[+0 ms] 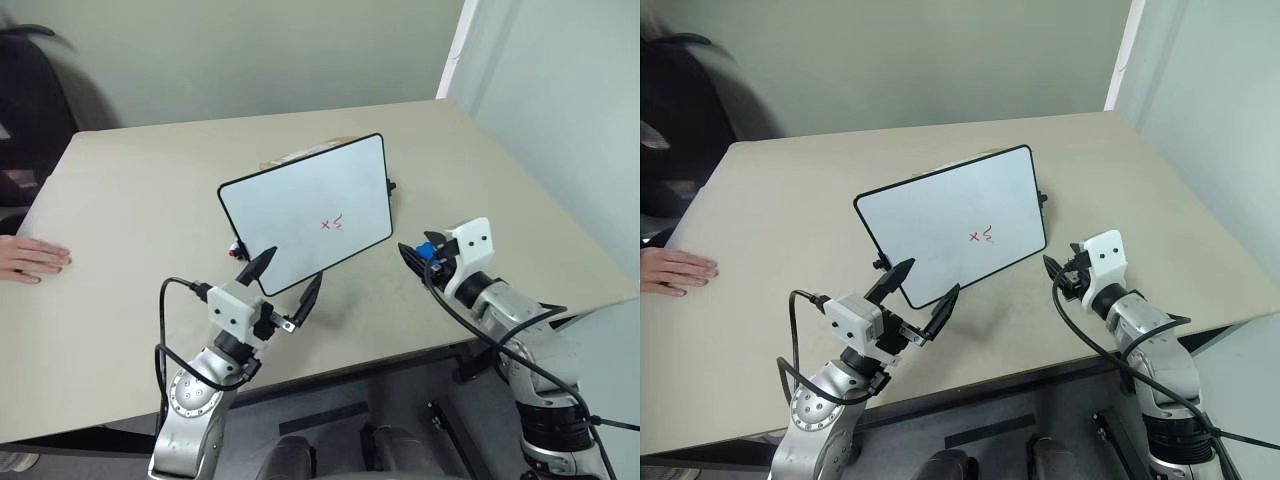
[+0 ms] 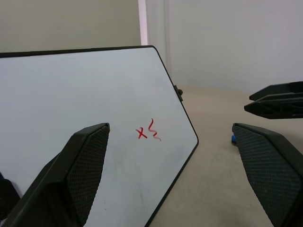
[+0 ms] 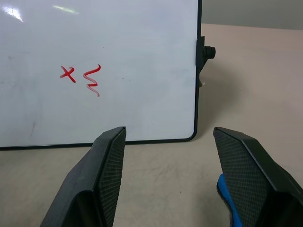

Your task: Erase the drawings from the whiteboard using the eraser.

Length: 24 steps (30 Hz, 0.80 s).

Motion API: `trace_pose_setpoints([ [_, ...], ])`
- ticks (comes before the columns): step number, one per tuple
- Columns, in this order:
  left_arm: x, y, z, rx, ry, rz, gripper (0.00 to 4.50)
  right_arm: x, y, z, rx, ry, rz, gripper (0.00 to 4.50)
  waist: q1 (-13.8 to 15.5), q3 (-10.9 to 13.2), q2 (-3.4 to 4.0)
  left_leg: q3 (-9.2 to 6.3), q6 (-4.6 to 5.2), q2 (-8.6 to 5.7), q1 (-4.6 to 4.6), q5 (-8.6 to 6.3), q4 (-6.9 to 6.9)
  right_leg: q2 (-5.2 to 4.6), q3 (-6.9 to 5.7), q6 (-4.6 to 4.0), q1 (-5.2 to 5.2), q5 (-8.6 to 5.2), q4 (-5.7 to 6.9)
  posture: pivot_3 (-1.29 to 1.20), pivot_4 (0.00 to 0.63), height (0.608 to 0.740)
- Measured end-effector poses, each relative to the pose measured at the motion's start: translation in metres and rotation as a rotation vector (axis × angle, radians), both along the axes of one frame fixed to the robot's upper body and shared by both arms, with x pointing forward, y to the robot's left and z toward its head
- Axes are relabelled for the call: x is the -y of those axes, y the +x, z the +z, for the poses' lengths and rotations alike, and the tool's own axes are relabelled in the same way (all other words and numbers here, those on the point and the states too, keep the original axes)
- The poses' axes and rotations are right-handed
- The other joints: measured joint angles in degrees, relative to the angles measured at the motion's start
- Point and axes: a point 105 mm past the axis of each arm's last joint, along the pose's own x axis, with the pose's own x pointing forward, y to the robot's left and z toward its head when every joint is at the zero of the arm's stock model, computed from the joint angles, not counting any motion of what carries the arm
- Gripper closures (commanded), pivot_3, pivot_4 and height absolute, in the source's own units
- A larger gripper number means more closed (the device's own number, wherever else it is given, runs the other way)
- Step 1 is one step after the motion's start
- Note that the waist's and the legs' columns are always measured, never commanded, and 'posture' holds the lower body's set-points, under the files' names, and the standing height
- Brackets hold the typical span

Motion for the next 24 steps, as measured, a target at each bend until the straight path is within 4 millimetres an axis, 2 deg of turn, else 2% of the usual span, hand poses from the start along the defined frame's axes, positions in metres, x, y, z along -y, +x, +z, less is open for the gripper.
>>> trace_pose_setpoints([
  [4, 0.004, 0.001, -0.001, -0.001, 0.003, 0.004, 0.00, 0.006, 0.000, 0.001, 0.006, -0.012, -0.002, 1.39, 0.0, 0.0, -0.01, 0.00, 0.00, 0.00, -0.01, 0.00, 0.00, 0.00, 0.00, 0.00, 0.00, 0.00, 0.00, 0.00, 0.150, 0.739],
  [10, 0.014, 0.002, 0.000, 0.006, -0.005, -0.013, 0.00, 0.026, 0.001, 0.008, 0.027, -0.016, -0.048, 1.39, 0.0, 0.0, -0.05, 0.00, 0.00, 0.00, -0.01, 0.00, 0.00, 0.00, 0.00, 0.00, 0.02, 0.00, 0.00, 0.00, 0.150, 0.739],
  [15, 0.014, 0.002, -0.001, 0.003, -0.009, -0.006, 0.00, 0.044, 0.007, 0.004, -0.012, -0.035, -0.093, 1.39, 0.0, 0.1, -0.05, 0.01, 0.00, 0.00, -0.01, 0.00, 0.01, 0.00, 0.00, 0.00, 0.02, 0.00, 0.00, 0.00, 0.150, 0.739],
  [20, 0.016, 0.001, -0.002, 0.003, -0.005, -0.007, 0.00, 0.054, 0.018, 0.009, -0.068, -0.073, -0.103, 1.39, -0.1, 0.1, -0.06, 0.03, 0.02, -0.01, -0.01, 0.02, 0.02, 0.00, 0.00, 0.00, 0.02, 0.00, 0.00, 0.00, 0.150, 0.739],
  [24, 0.017, -0.001, -0.005, -0.005, -0.004, -0.006, 0.00, 0.060, 0.023, 0.003, -0.155, -0.110, -0.083, 0.54, 0.0, 0.1, -0.05, 0.02, 0.01, 0.00, -0.02, 0.03, 0.02, 0.00, 0.00, 0.00, 0.02, 0.00, 0.00, 0.00, 0.150, 0.739],
])
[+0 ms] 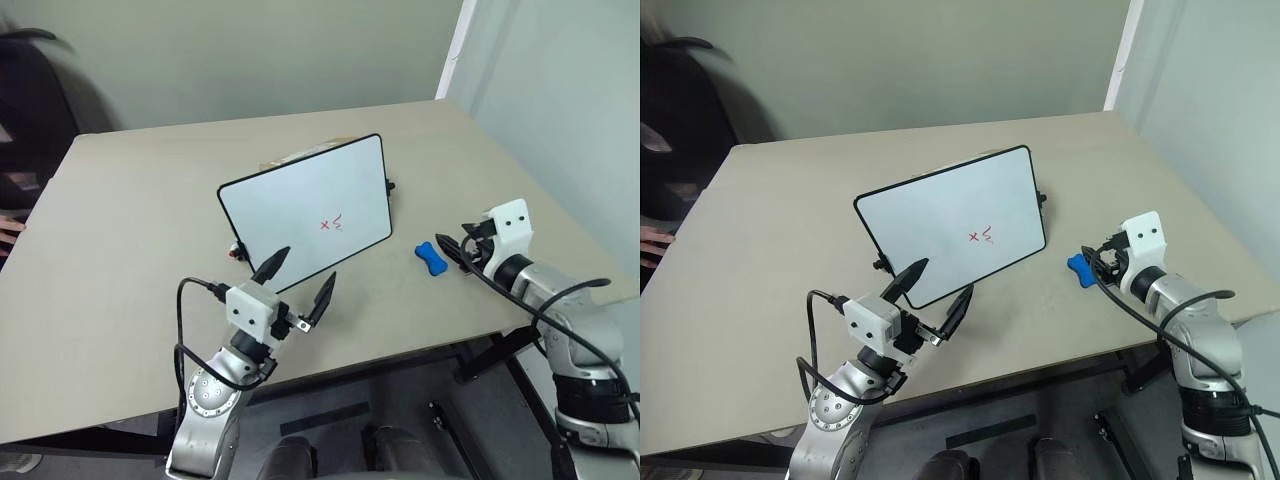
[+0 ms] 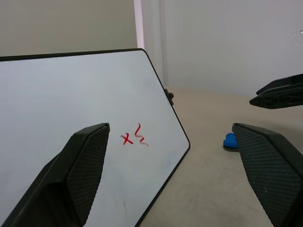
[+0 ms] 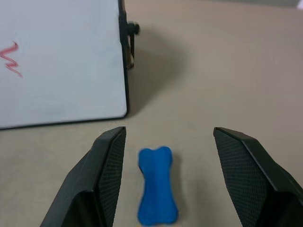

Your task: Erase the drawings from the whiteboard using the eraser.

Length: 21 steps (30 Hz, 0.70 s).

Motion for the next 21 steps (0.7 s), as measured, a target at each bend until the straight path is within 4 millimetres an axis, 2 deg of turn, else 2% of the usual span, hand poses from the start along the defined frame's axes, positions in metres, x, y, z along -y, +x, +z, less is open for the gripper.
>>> trace_pose_setpoints([
  [1, 0.001, -0.001, -0.001, -0.003, -0.003, 0.000, 0.00, -0.001, 0.001, -0.003, -0.030, 0.002, 0.014, 0.20, 0.0, 0.0, 0.00, 0.01, 0.00, 0.00, 0.01, 0.00, 0.00, 0.00, 0.00, 0.00, 0.00, 0.00, 0.00, 0.00, 0.150, 0.739],
  [2, 0.002, -0.001, -0.001, -0.005, -0.006, -0.002, 0.00, -0.002, 0.001, -0.005, -0.050, 0.005, 0.025, 0.09, 0.0, 0.0, 0.01, 0.01, 0.01, 0.00, 0.00, 0.01, 0.00, 0.00, 0.00, 0.01, 0.00, 0.00, 0.00, 0.00, 0.150, 0.739],
  [8, 0.002, -0.003, -0.004, -0.014, -0.020, 0.003, 0.00, -0.008, 0.011, -0.025, -0.241, 0.004, 0.067, 0.09, 0.0, 0.0, 0.05, 0.03, 0.02, 0.00, 0.02, 0.02, -0.01, 0.00, 0.00, 0.02, -0.01, -0.01, 0.00, 0.00, 0.150, 0.739],
  [14, 0.001, -0.005, -0.005, -0.022, -0.034, 0.022, 0.00, -0.007, 0.030, -0.031, -0.311, -0.035, 0.066, 0.09, 0.1, 0.0, 0.14, 0.02, 0.04, 0.01, 0.04, 0.04, 0.00, 0.00, 0.00, 0.00, -0.02, 0.00, 0.03, 0.00, 0.150, 0.739],
  [19, 0.000, -0.008, -0.004, -0.018, -0.041, 0.030, 0.00, -0.006, 0.038, -0.045, -0.368, -0.092, 0.074, 0.09, 0.1, -0.1, 0.23, 0.02, 0.05, 0.01, 0.04, 0.04, -0.02, 0.00, 0.00, -0.11, -0.03, 0.07, 0.05, 0.00, 0.150, 0.739],
  [21, -0.001, -0.009, -0.003, -0.012, -0.044, 0.032, 0.00, -0.006, 0.039, -0.050, -0.385, -0.111, 0.080, 0.47, 0.1, -0.1, 0.27, 0.01, 0.05, 0.01, 0.06, 0.04, -0.02, 0.00, 0.00, -0.18, -0.06, 0.11, 0.05, 0.00, 0.150, 0.739],
])
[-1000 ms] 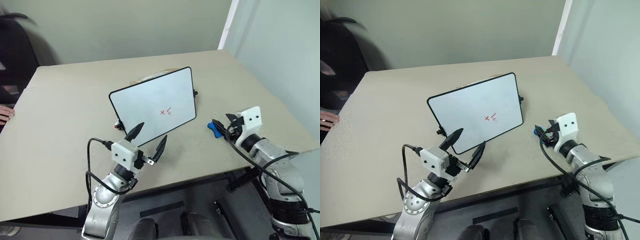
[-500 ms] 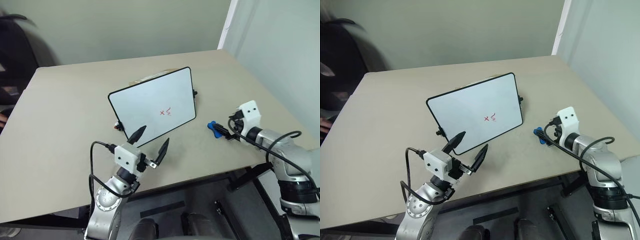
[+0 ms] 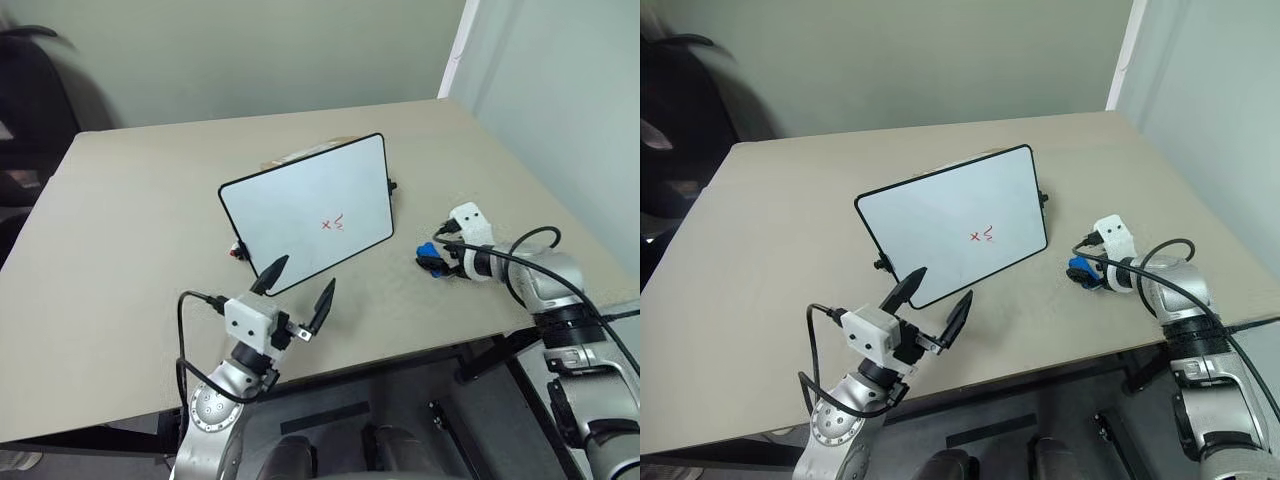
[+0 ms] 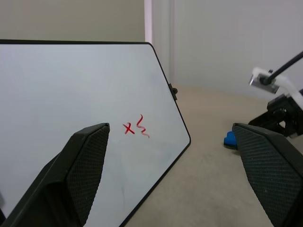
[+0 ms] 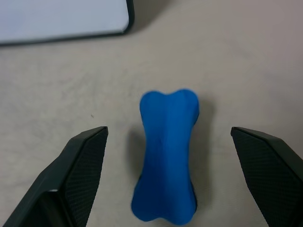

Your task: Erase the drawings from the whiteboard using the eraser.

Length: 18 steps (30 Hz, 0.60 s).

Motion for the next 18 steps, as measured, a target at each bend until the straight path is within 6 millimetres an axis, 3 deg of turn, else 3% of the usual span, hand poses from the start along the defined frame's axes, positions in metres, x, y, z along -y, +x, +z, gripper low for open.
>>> trace_pose_setpoints([
  [3, -0.001, 0.000, 0.000, 0.001, -0.003, 0.008, 0.00, 0.001, 0.002, -0.003, -0.009, -0.020, 0.008, 1.24, 0.0, 0.0, 0.01, 0.00, 0.00, 0.00, -0.02, -0.01, -0.01, 0.00, 0.00, -0.05, 0.02, 0.03, 0.00, 0.00, 0.150, 0.739],
  [10, -0.002, 0.000, 0.000, 0.002, -0.005, 0.017, 0.00, -0.002, 0.002, -0.003, -0.002, -0.041, 0.033, 3.69, 0.0, 0.0, 0.00, 0.01, -0.01, 0.00, -0.01, -0.02, 0.00, 0.00, 0.00, -0.10, 0.04, 0.06, 0.00, 0.00, 0.150, 0.739],
  [15, -0.003, -0.001, 0.001, 0.003, -0.002, 0.017, 0.00, -0.009, -0.002, 0.007, 0.046, -0.040, 0.059, 3.69, 0.0, 0.0, 0.04, 0.01, -0.02, 0.00, -0.05, -0.01, 0.01, 0.00, 0.00, -0.10, 0.01, 0.06, 0.00, 0.00, 0.150, 0.739],
  [18, -0.004, -0.001, 0.000, 0.004, 0.005, 0.018, 0.00, -0.025, -0.006, 0.035, 0.146, 0.009, 0.097, 3.69, -0.1, 0.1, 0.06, 0.02, -0.02, 0.00, -0.05, -0.01, 0.01, 0.02, 0.00, -0.10, 0.01, 0.06, 0.00, 0.00, 0.150, 0.739],
])
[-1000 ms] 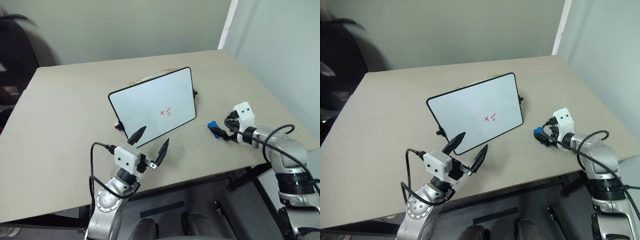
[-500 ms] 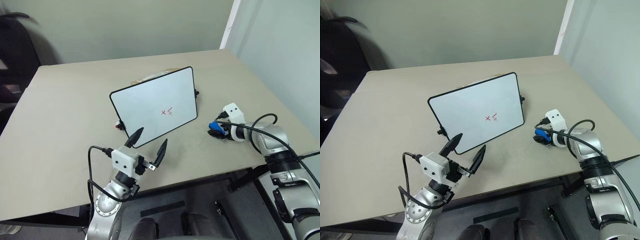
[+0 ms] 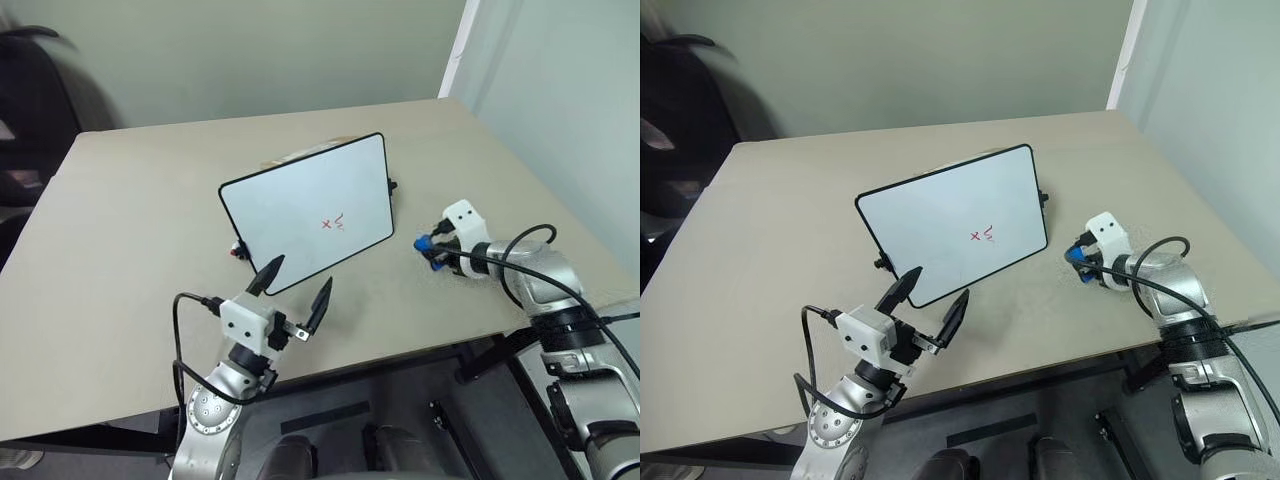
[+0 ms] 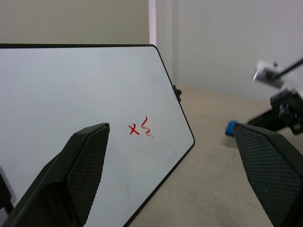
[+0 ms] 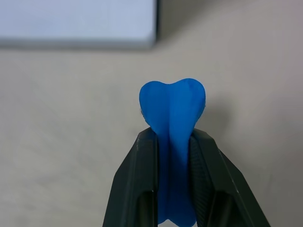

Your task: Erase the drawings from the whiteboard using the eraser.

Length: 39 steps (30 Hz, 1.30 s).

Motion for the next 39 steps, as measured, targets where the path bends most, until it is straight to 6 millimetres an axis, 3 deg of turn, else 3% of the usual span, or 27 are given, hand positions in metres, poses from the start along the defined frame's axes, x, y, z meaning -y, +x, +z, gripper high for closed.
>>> trace_pose_setpoints([
  [6, 0.001, 0.002, 0.004, 0.019, 0.010, -0.012, 0.00, -0.063, -0.005, 0.038, 0.104, 0.114, 0.131, 3.69, -0.6, 0.0, -0.07, 0.00, 0.01, 0.00, 0.07, 0.02, 0.01, 0.03, 0.00, 0.00, -0.07, 0.00, -0.01, 0.00, 0.150, 0.739],
  [10, 0.002, 0.003, 0.005, 0.025, 0.017, -0.023, 0.00, -0.100, -0.005, 0.052, 0.129, 0.158, 0.200, 3.69, -0.6, 0.0, -0.08, -0.02, 0.02, 0.00, -0.02, 0.04, 0.03, 0.01, 0.00, -0.19, -0.43, 0.12, 0.00, 0.00, 0.150, 0.739],
  [14, 0.002, 0.003, 0.005, 0.023, 0.019, -0.025, 0.00, -0.121, -0.002, 0.053, 0.128, 0.176, 0.235, 3.69, -0.2, 0.0, -0.14, -0.08, -0.01, 0.01, -0.02, 0.01, 0.01, 0.00, -0.02, -0.26, -0.59, 0.17, 0.00, 0.00, 0.150, 0.739],
  [19, 0.000, 0.002, 0.003, 0.013, 0.015, -0.012, 0.00, -0.128, 0.006, 0.043, 0.091, 0.180, 0.222, 3.69, 0.0, -0.1, -0.21, -0.07, -0.07, 0.00, -0.14, -0.03, 0.01, -0.02, -0.02, -0.76, -0.60, 0.47, -0.02, 0.00, 0.150, 0.739],
  [28, -0.006, -0.002, 0.005, 0.018, 0.003, 0.024, 0.00, -0.132, 0.020, 0.019, 0.047, 0.169, 0.192, 3.69, -0.1, -0.1, -0.21, -0.06, -0.14, 0.00, -0.06, -0.08, -0.08, -0.01, -0.03, -0.69, -0.57, 0.44, -0.01, 0.00, 0.150, 0.739],
  [39, -0.009, -0.008, 0.007, 0.019, -0.004, 0.031, 0.00, -0.139, 0.016, -0.002, -0.003, 0.116, 0.214, 3.69, -0.4, 0.0, -0.25, -0.04, -0.58, 0.00, -0.19, -0.33, -0.04, 0.00, -0.05, -0.68, -0.82, 0.43, 0.05, 0.00, 0.150, 0.739],
])
